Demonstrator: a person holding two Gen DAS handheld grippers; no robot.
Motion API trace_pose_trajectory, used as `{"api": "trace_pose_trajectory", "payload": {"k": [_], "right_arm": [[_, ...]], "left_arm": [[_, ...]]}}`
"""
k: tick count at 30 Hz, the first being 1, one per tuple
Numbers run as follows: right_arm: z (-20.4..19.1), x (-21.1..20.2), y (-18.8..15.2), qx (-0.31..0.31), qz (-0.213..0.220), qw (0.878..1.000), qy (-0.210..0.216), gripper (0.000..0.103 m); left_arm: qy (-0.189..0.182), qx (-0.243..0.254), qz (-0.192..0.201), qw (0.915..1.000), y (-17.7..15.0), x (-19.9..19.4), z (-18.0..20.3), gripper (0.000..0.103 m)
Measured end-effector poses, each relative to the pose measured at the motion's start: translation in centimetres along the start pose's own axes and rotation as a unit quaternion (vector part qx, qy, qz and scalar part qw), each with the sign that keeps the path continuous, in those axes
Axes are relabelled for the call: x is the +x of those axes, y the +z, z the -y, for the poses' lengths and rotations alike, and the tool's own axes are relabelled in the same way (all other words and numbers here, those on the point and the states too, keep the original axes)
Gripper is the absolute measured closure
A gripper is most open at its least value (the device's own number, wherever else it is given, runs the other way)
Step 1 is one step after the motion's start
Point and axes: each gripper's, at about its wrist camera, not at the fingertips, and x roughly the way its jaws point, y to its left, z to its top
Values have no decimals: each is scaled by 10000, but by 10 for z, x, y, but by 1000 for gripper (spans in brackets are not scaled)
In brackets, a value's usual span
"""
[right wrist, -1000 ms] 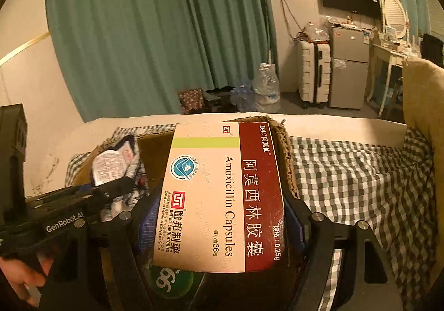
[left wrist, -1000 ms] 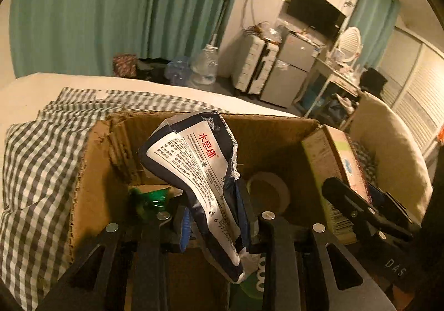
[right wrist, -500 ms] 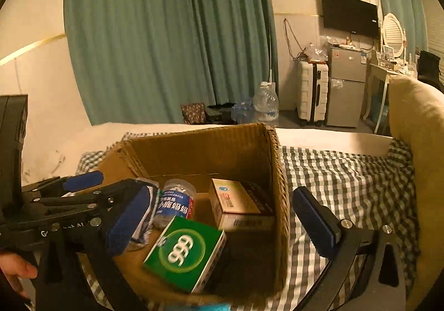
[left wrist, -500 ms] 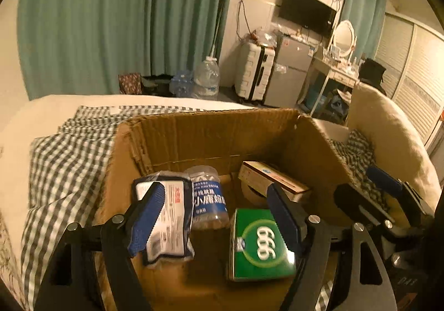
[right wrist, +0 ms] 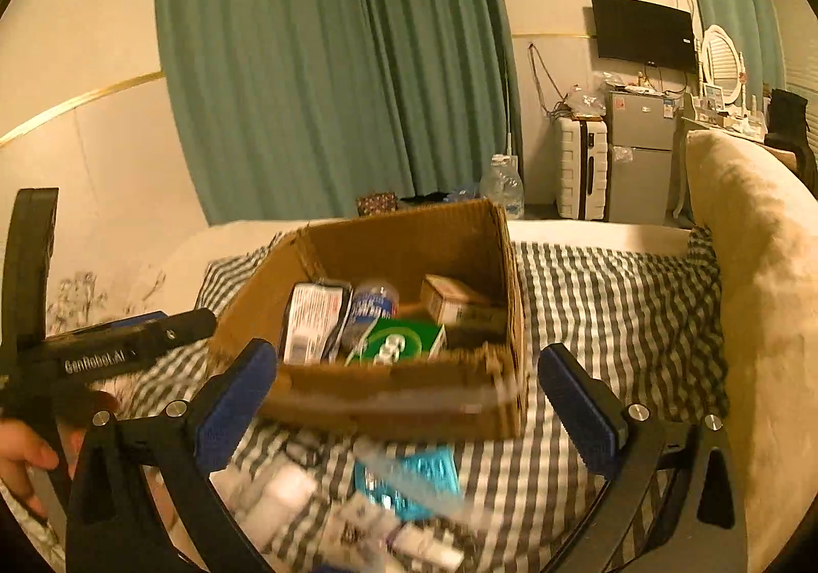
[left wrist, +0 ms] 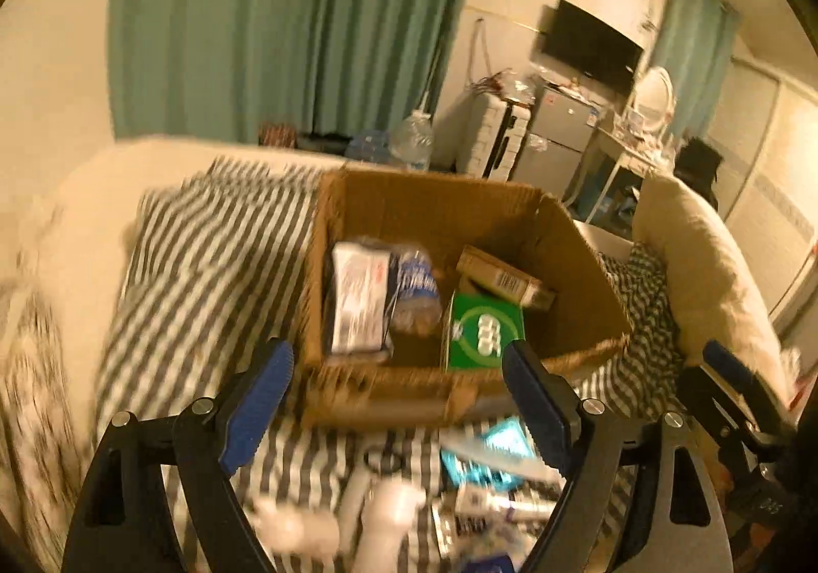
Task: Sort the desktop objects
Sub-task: 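Move the right gripper to the white comb while the left reaches the white bear figurine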
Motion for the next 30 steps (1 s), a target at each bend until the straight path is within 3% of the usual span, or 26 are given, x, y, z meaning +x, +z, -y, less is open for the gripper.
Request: {"api": "trace_pose_trajectory", "payload": {"k": [9, 19, 30], "right_arm": [[1, -18, -45, 21, -362, 9993, -66, 0], [18, 2, -90, 174, -913, 9955, -191, 1], [12, 43, -109, -151, -1481, 9889, 13, 10]], "left_arm": [[150, -441, -196, 9987, -61, -10, -31, 16], [427, 14, -811, 9958, -121, 23, -11, 16], [911, -295, -975, 9906, -140, 43, -36, 16]]}}
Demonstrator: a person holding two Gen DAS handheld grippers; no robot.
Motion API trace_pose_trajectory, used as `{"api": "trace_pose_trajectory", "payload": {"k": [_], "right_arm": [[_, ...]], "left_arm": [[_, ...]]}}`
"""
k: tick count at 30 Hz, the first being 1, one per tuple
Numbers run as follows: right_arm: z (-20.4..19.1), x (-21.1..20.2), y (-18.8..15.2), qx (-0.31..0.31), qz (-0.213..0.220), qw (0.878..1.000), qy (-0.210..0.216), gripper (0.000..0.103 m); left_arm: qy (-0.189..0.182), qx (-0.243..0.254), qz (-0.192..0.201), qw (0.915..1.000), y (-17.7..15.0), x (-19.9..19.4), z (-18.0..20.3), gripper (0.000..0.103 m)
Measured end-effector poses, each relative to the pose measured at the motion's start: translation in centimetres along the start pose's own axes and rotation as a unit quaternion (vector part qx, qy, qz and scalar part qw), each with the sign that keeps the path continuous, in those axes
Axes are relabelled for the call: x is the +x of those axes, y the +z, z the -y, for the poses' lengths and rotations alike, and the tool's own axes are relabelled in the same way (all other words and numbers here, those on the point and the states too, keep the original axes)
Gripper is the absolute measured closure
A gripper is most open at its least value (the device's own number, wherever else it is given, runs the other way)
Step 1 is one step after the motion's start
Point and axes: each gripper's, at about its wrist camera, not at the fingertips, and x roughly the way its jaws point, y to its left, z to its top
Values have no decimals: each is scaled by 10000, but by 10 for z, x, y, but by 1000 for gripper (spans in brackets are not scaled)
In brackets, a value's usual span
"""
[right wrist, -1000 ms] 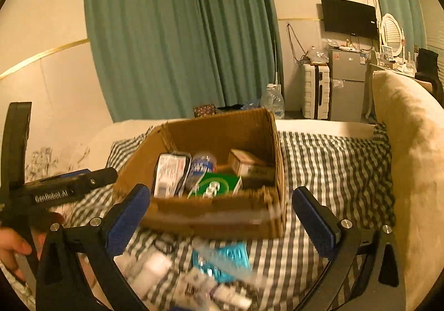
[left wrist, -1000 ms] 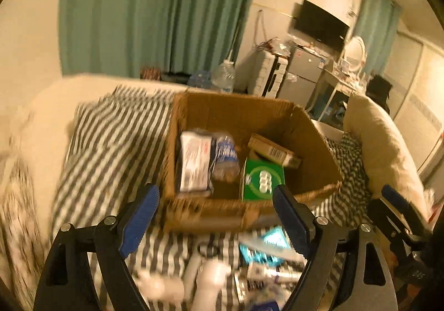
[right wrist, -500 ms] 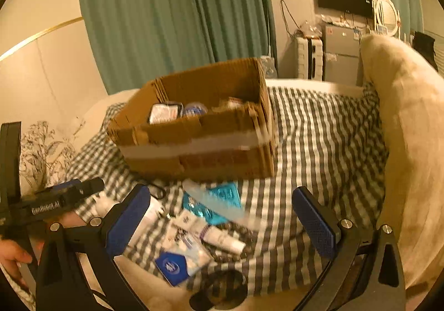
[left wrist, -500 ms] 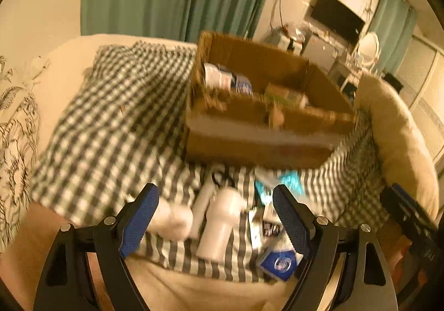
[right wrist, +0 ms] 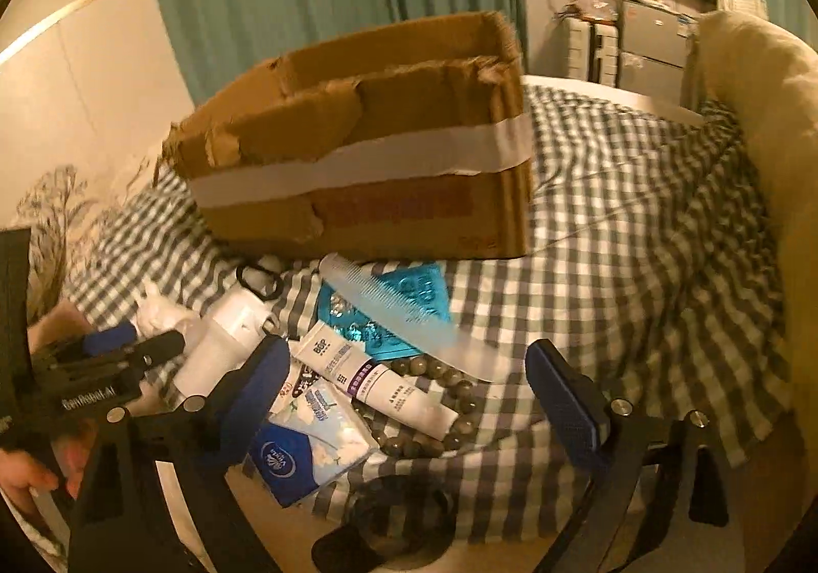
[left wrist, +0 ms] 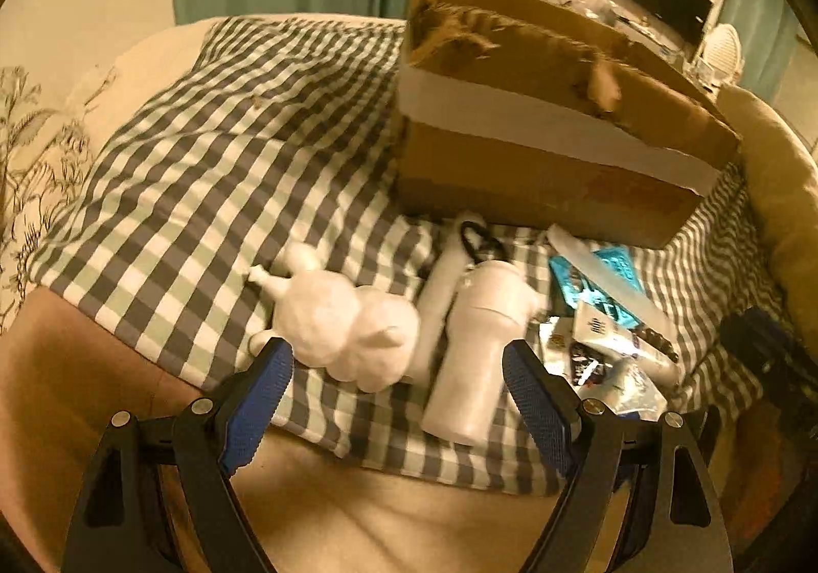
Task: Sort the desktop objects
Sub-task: 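Move the right gripper to the white comb while the left reaches the white bear figurine, then grasp and lift the white comb with right gripper while left grasps the bear figurine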
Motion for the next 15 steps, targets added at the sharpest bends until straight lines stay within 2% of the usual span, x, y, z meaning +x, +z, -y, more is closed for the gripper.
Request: {"api": "trace_pose_trajectory", "payload": {"k": [5, 15], "right_arm": [[-8, 30, 2, -299, -308, 9991, 16, 22], [-9, 83, 19, -684, -655, 9955, -95, 23]], "left_arm": [[203, 104, -51, 9997, -1, 10, -1, 16], [-68, -169, -58, 9998, 10, 30, -9, 12]]}}
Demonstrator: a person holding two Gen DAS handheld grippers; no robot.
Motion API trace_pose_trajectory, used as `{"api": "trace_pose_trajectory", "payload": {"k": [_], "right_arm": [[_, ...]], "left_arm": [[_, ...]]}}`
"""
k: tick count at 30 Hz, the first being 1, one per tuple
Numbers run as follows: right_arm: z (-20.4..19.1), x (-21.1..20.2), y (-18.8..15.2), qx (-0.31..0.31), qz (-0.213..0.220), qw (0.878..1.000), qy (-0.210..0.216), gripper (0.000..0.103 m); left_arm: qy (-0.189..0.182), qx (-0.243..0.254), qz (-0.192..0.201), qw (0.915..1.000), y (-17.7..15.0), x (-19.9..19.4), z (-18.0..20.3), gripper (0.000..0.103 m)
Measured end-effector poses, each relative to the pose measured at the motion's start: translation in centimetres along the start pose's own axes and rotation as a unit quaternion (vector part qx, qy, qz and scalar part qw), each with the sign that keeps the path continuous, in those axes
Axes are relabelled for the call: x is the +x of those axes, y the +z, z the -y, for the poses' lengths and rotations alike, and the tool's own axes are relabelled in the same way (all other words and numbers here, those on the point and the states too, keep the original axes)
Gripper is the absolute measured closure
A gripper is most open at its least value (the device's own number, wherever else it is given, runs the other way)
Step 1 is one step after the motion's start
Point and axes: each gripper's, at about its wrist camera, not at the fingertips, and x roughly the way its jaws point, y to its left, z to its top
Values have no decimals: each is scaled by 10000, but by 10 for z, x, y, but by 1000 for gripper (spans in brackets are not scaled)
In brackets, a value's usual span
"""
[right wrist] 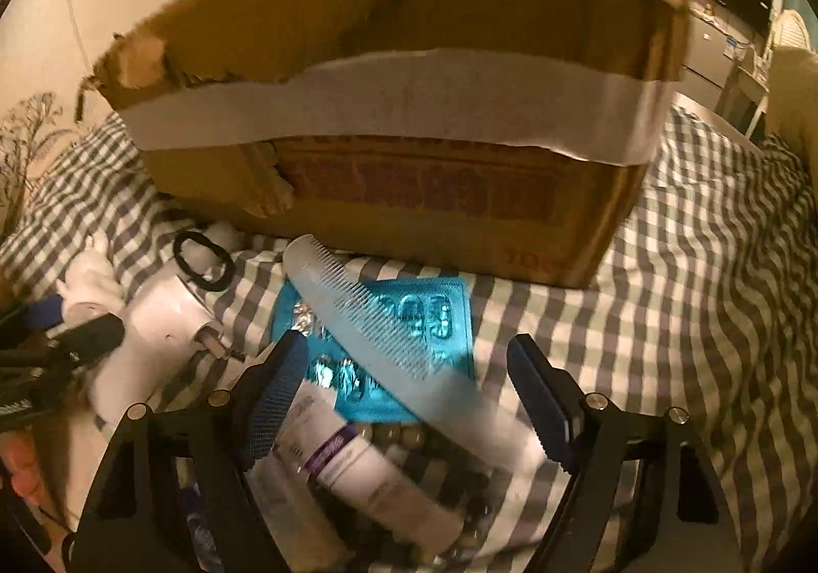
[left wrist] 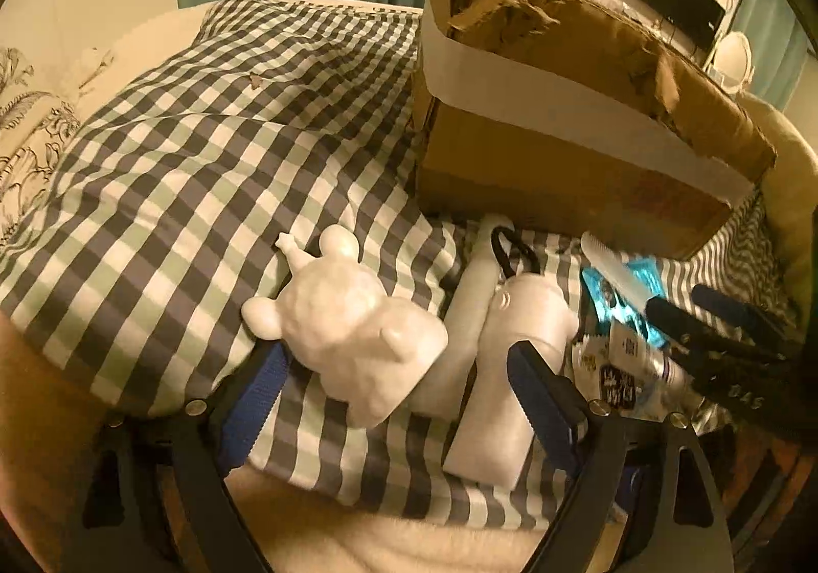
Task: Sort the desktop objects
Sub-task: 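Grasp and lift the white comb with right gripper while left grasps the bear figurine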
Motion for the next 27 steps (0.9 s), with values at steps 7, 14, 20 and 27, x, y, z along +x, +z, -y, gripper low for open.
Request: {"api": "trace_pose_trajectory", "payload": {"k": [7, 14, 20, 27], "right_arm": [[1, 21, 4, -146, -414, 9989, 151, 36], [3, 9, -5, -97, -354, 9992, 182, 54], [-2, -9, -21, -191, -277, 9994, 56, 66], [-13, -48, -42, -287, 18, 9995, -124, 100]], "left_arm": [[-203, 28, 188, 9996, 10, 7, 3, 13], [-226, -36, 242, 9994, 11, 8, -2, 45], [-291, -21, 266, 9992, 10, 5, -2, 45], [-409, 119, 440, 9981, 4, -10, 4, 45]]}}
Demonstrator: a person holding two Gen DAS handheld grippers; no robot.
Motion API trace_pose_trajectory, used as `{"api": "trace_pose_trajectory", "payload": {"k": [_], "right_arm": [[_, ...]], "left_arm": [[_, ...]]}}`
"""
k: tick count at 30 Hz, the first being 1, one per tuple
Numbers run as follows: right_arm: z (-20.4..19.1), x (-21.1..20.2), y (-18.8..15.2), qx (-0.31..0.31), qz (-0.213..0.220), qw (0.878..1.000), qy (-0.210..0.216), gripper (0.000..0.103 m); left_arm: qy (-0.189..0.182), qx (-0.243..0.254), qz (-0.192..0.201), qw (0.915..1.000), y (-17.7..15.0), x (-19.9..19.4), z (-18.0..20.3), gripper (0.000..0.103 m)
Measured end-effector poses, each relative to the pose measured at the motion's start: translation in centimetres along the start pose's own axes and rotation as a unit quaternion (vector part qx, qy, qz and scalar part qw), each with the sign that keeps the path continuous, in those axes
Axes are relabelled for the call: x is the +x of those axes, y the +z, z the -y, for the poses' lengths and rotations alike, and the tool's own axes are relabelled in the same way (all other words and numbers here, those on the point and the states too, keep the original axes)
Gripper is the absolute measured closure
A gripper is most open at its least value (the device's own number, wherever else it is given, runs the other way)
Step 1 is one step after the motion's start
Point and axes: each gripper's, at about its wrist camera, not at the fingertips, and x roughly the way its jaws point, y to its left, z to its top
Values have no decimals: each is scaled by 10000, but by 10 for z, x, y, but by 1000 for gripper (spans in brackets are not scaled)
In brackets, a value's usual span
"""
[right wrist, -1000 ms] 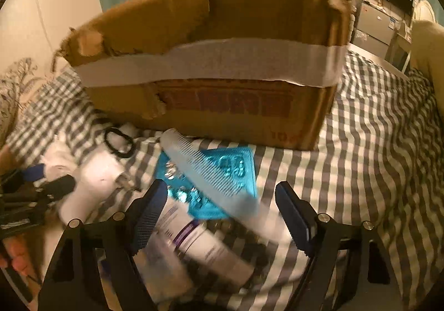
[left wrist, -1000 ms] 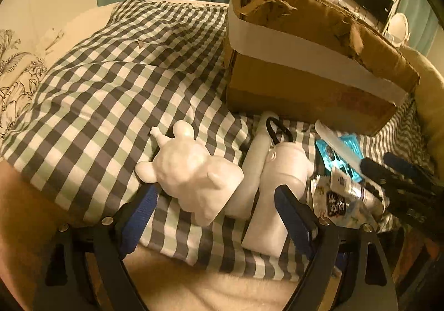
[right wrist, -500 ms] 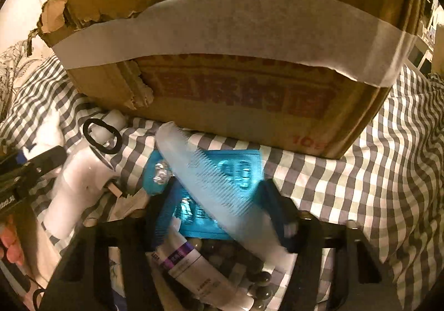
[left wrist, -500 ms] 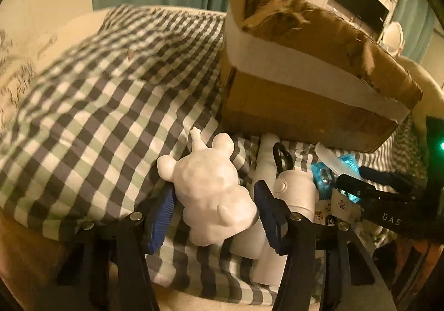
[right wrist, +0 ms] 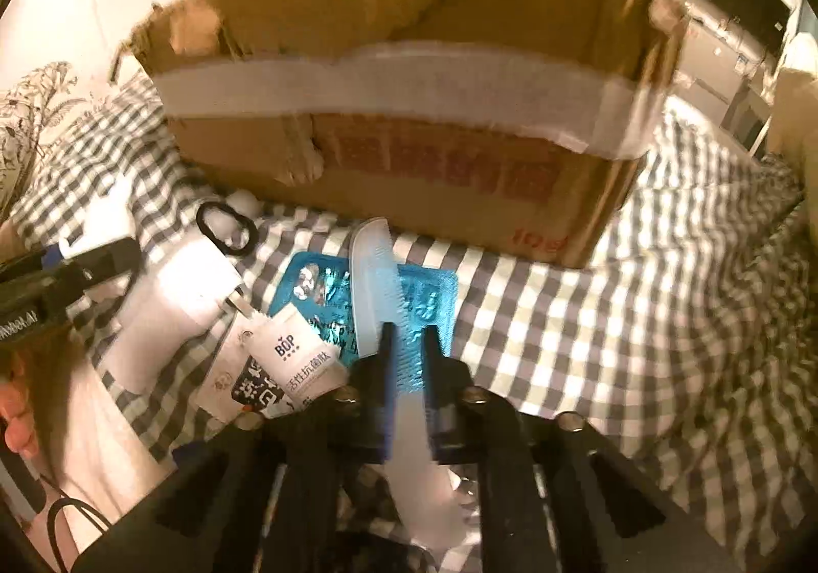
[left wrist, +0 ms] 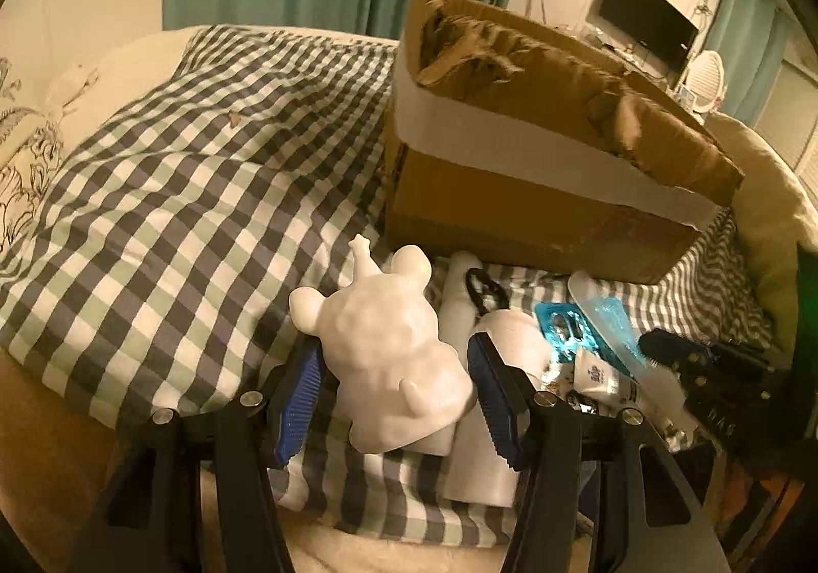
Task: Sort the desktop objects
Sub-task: 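Grasp and lift the white comb with right gripper while left grasps the bear figurine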
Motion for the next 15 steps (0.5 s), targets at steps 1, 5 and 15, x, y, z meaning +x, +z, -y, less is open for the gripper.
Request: {"api": "trace_pose_trajectory", "payload": {"k": [1, 5, 15], "right_arm": [[0, -5, -2, 32, -3, 10000, 30, 100], [5, -12, -15, 197, -84, 9997, 66, 100], [3, 4, -6, 291, -188, 9992, 206, 40]], "left_arm": [[-16, 33, 12, 10000, -1, -2, 2, 45], [-48, 101, -25, 9999, -3, -4, 5, 45], [-61, 191, -164, 9997, -8, 1, 8, 45]]}}
